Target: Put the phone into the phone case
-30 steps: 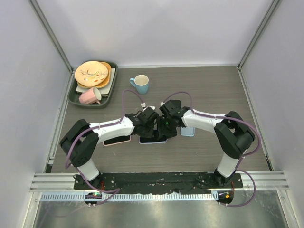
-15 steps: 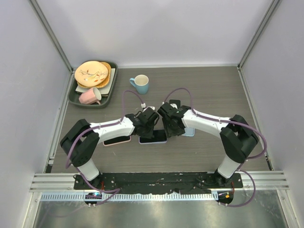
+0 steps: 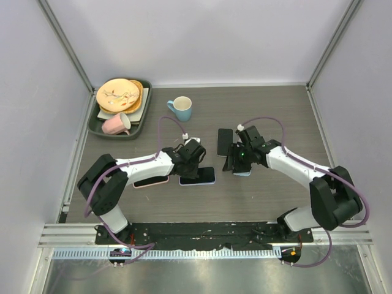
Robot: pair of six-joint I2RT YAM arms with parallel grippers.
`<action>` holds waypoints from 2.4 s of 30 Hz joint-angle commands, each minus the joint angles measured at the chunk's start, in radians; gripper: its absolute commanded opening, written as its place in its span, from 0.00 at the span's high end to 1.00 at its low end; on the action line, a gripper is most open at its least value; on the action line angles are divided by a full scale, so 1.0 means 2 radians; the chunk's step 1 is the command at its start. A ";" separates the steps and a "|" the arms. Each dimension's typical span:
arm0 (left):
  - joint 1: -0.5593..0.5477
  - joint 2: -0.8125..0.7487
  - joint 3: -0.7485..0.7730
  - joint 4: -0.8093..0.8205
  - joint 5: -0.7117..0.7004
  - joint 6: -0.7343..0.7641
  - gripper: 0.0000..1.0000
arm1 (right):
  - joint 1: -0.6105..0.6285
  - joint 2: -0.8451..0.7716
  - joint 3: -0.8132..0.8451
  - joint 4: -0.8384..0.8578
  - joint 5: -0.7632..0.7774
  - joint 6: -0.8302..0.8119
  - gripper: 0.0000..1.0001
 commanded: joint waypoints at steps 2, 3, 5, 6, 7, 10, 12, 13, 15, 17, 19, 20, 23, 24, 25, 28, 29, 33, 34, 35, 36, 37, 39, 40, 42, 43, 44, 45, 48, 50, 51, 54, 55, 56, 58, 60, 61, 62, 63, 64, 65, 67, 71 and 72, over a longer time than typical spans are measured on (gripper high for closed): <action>-0.005 0.002 -0.009 -0.036 -0.012 0.005 1.00 | -0.017 0.029 -0.044 0.131 -0.167 0.040 0.49; -0.004 0.003 -0.009 -0.035 -0.013 0.005 1.00 | -0.017 0.037 -0.054 0.145 -0.186 0.046 0.49; -0.005 0.005 -0.009 -0.035 -0.013 0.004 1.00 | -0.017 0.057 -0.063 0.179 -0.200 0.062 0.50; -0.006 0.005 -0.009 -0.033 -0.013 0.004 1.00 | -0.017 0.063 -0.069 0.188 -0.206 0.067 0.50; -0.005 0.005 -0.009 -0.033 -0.012 0.004 1.00 | -0.017 0.067 -0.071 0.194 -0.209 0.071 0.51; -0.006 0.007 -0.009 -0.033 -0.012 0.005 1.00 | -0.017 0.090 -0.072 0.207 -0.207 0.070 0.52; -0.006 0.008 -0.010 -0.033 -0.012 0.006 1.00 | -0.017 0.102 -0.070 0.209 -0.203 0.068 0.53; -0.006 0.009 -0.009 -0.033 -0.012 0.006 1.00 | -0.018 0.105 -0.070 0.210 -0.199 0.067 0.53; -0.008 0.009 -0.010 -0.033 -0.013 0.006 1.00 | -0.017 0.120 -0.067 0.209 -0.197 0.061 0.57; -0.007 0.010 -0.010 -0.033 -0.014 0.006 1.00 | -0.017 0.130 -0.063 0.204 -0.198 0.054 0.63; -0.008 0.010 -0.009 -0.034 -0.014 0.006 1.00 | -0.017 0.142 -0.062 0.197 -0.197 0.049 0.68; -0.009 0.011 -0.010 -0.034 -0.014 0.006 1.00 | -0.017 0.146 -0.060 0.188 -0.186 0.042 0.68; -0.008 0.012 -0.010 -0.034 -0.016 0.006 1.00 | -0.016 0.163 -0.053 0.159 -0.160 0.029 0.70; -0.009 0.013 -0.009 -0.034 -0.017 0.006 1.00 | -0.016 0.165 -0.052 0.152 -0.152 0.019 0.70; -0.008 0.014 -0.008 -0.035 -0.017 0.007 1.00 | -0.015 0.169 -0.051 0.139 -0.146 0.016 0.70; -0.009 0.015 -0.006 -0.036 -0.018 0.009 1.00 | -0.011 0.181 -0.043 0.114 -0.111 -0.001 0.71; -0.009 0.017 -0.006 -0.036 -0.018 0.010 1.00 | -0.006 0.184 -0.040 0.109 -0.102 -0.004 0.72; -0.009 0.019 -0.003 -0.037 -0.019 0.010 1.00 | 0.011 0.210 -0.030 0.092 -0.061 -0.014 0.76; -0.009 0.021 -0.003 -0.037 -0.019 0.010 1.00 | 0.015 0.215 -0.028 0.083 -0.045 -0.016 0.79; -0.009 0.021 -0.001 -0.038 -0.021 0.010 1.00 | 0.020 0.228 -0.023 0.079 -0.035 -0.017 0.80; -0.009 0.021 -0.002 -0.040 -0.021 0.010 1.00 | 0.028 0.233 -0.020 0.076 -0.028 -0.017 0.81; -0.009 0.021 -0.001 -0.042 -0.022 0.010 1.00 | 0.032 0.238 -0.018 0.072 -0.016 -0.017 0.82; -0.009 0.019 0.000 -0.044 -0.026 0.011 1.00 | 0.045 0.251 -0.013 0.067 -0.004 -0.019 0.83; -0.009 0.019 0.000 -0.045 -0.027 0.012 1.00 | 0.050 0.256 -0.011 0.063 0.011 -0.018 0.84; -0.009 0.019 0.001 -0.047 -0.029 0.012 1.00 | 0.059 0.265 -0.005 0.056 0.031 -0.019 0.87; -0.009 0.020 0.001 -0.046 -0.029 0.012 1.00 | 0.071 0.268 -0.002 0.046 0.044 -0.020 0.91; -0.009 0.020 0.001 -0.048 -0.029 0.012 1.00 | 0.077 0.269 0.006 0.040 0.074 -0.020 0.92; -0.010 0.020 0.001 -0.046 -0.029 0.012 1.00 | 0.084 0.271 0.010 0.034 0.093 -0.020 0.93; -0.010 0.023 0.002 -0.045 -0.029 0.012 1.00 | 0.119 0.272 0.032 0.001 0.182 -0.019 0.96; -0.010 0.025 0.002 -0.046 -0.028 0.012 1.00 | 0.142 0.274 0.048 -0.022 0.223 -0.018 0.99; -0.010 0.025 0.002 -0.044 -0.028 0.012 1.00 | 0.147 0.273 0.052 -0.027 0.251 -0.017 0.99; -0.011 0.026 0.002 -0.045 -0.028 0.011 1.00 | 0.171 0.254 0.057 -0.034 0.296 -0.018 0.99; -0.011 0.025 0.002 -0.046 -0.029 0.011 1.00 | 0.172 0.239 0.056 -0.030 0.295 -0.020 0.99; -0.011 0.025 0.003 -0.046 -0.030 0.011 1.00 | 0.172 0.228 0.053 -0.026 0.290 -0.023 0.96; -0.012 0.025 0.003 -0.046 -0.030 0.012 1.00 | 0.172 0.207 0.052 -0.020 0.281 -0.027 0.73; -0.011 0.025 0.002 -0.046 -0.031 0.011 1.00 | 0.166 0.170 0.049 -0.013 0.264 -0.029 0.58; -0.012 0.025 0.002 -0.046 -0.031 0.011 1.00 | 0.163 0.157 0.047 -0.004 0.241 -0.027 0.54; -0.013 0.025 0.002 -0.046 -0.031 0.011 1.00 | 0.157 0.137 0.046 0.000 0.228 -0.029 0.52; -0.013 0.025 0.002 -0.046 -0.031 0.010 1.00 | 0.145 0.126 0.043 0.005 0.210 -0.031 0.48; -0.012 0.025 0.002 -0.046 -0.031 0.010 1.00 | 0.140 0.117 0.039 0.015 0.183 -0.031 0.47; -0.013 0.025 0.002 -0.045 -0.031 0.010 1.00 | 0.133 0.109 0.036 0.021 0.164 -0.030 0.45; -0.013 0.025 0.002 -0.045 -0.031 0.010 1.00 | 0.104 0.087 0.024 0.044 0.124 -0.031 0.44; -0.013 0.027 0.004 -0.046 -0.032 0.010 1.00 | 0.041 0.061 -0.012 0.099 -0.030 -0.024 0.44; -0.013 0.028 0.005 -0.044 -0.032 0.010 1.00 | 0.030 0.057 -0.020 0.128 -0.058 -0.018 0.44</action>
